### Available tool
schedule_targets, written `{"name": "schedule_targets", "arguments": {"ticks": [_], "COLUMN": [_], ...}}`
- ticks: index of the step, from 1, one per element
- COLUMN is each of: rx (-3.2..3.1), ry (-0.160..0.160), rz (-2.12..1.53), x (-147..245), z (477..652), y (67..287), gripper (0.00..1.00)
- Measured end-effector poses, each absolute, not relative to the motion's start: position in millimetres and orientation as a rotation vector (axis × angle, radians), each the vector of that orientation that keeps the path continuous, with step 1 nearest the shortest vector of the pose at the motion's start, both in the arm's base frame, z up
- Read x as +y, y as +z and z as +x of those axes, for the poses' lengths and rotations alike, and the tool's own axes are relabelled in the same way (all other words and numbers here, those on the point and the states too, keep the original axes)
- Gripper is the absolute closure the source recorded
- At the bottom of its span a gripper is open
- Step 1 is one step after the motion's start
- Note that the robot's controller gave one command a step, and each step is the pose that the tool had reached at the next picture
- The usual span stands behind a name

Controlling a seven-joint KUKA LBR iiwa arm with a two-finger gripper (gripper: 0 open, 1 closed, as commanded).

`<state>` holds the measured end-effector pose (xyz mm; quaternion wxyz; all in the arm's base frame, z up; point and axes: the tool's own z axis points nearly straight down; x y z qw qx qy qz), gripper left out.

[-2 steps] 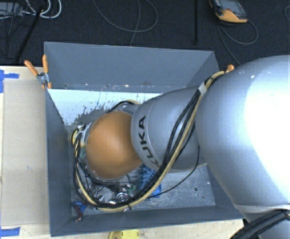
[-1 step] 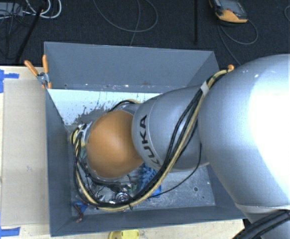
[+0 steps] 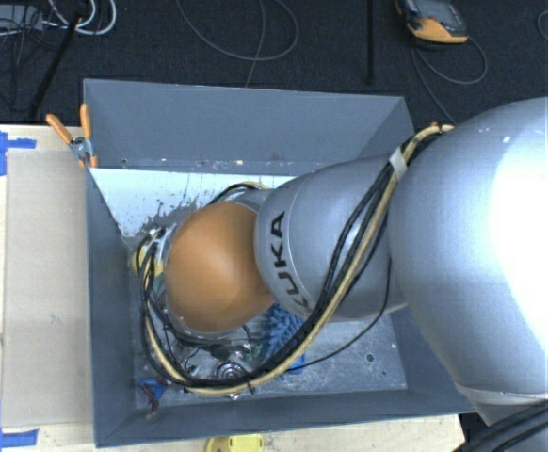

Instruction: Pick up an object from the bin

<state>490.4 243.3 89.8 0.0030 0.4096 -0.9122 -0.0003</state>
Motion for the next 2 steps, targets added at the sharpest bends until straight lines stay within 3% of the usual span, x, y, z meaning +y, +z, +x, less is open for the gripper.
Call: {"name": "schedule_targets", "arguments": {"ticks": [2], "rx": [-2.869], "ry": [-0.001], "rz": [1.286], "x": [244.5], "z": [491.9], "y": [111.3], "gripper": [1.0]}}
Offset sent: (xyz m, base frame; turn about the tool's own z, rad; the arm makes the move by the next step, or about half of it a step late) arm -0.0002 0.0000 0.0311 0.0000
